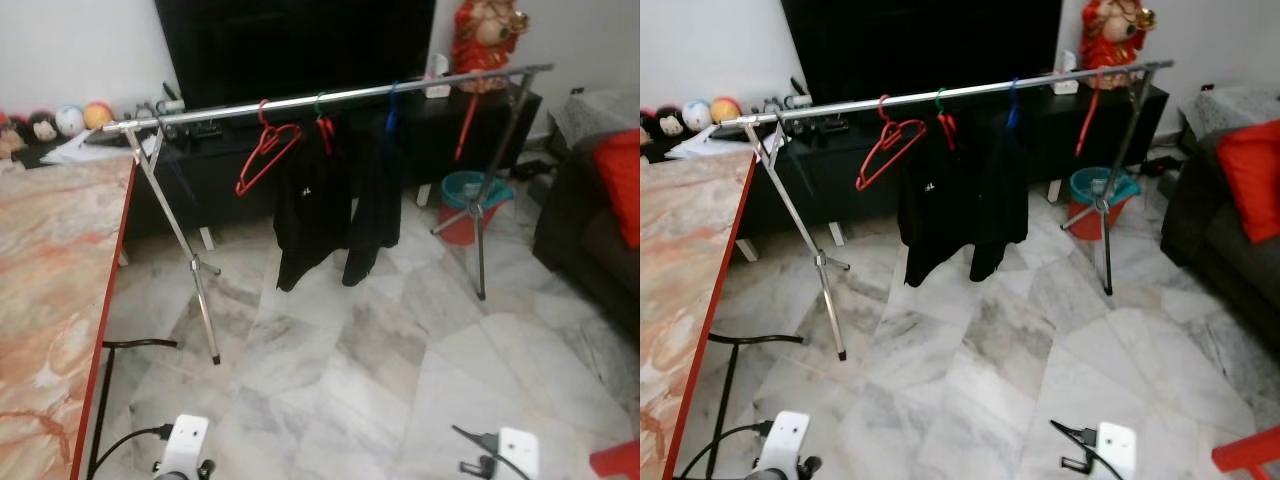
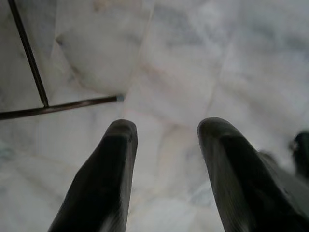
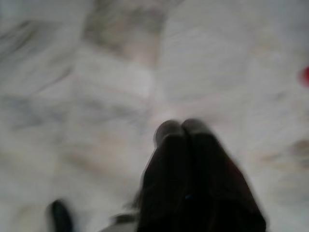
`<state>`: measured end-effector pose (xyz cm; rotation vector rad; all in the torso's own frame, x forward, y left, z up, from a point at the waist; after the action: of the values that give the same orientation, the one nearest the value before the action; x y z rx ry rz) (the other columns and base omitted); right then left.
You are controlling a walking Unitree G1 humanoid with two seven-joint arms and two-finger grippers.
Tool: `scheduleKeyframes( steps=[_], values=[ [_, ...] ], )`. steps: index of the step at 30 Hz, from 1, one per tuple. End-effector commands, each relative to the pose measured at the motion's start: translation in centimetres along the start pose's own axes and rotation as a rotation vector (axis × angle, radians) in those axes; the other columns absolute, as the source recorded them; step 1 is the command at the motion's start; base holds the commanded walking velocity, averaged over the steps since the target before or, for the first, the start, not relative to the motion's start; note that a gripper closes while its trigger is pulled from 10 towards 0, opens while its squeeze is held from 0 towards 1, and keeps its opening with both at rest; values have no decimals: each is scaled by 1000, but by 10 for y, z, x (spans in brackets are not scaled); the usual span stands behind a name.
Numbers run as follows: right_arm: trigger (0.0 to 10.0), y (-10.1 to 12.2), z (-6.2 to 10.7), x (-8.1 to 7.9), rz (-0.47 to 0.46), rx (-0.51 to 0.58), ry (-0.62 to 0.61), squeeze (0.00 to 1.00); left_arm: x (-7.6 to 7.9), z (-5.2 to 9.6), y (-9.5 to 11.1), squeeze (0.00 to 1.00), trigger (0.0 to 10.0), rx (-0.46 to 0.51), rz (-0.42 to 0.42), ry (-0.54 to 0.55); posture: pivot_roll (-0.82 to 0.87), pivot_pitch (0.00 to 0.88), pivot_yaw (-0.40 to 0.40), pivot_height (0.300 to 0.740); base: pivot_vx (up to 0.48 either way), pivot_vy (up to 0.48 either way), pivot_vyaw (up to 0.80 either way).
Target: Hang hanger
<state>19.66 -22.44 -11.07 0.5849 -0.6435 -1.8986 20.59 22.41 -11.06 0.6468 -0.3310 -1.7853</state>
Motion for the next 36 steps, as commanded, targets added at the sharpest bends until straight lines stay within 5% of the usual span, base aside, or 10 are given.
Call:
scheduleKeyframes(
  steps=[1,36],
  values=[
    [10000,-2,2,11,5,-6,-26,0,2,-1,6,0,10000,13,-1,-8,-148,0,52,740,270,0,0],
    [10000,-5,2,10,21,-18,-22,0,3,-1,4,0,10000,12,-5,-12,-156,0,51,740,275,0,0]
  ],
)
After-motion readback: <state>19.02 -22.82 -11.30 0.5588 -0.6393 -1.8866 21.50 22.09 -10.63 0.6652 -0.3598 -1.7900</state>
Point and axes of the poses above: a point about 5 cm out from each wrist's last joint towards the gripper, its own z axis pointing back from the gripper into the wrist, its own y axis along the axis of the wrist's last joint, x = y × z, the point moved 4 cm from there along -z, pointing out of the wrist towards the gripper, and after that the axes turned 9 degrees about -z, right-handed, at the moved point
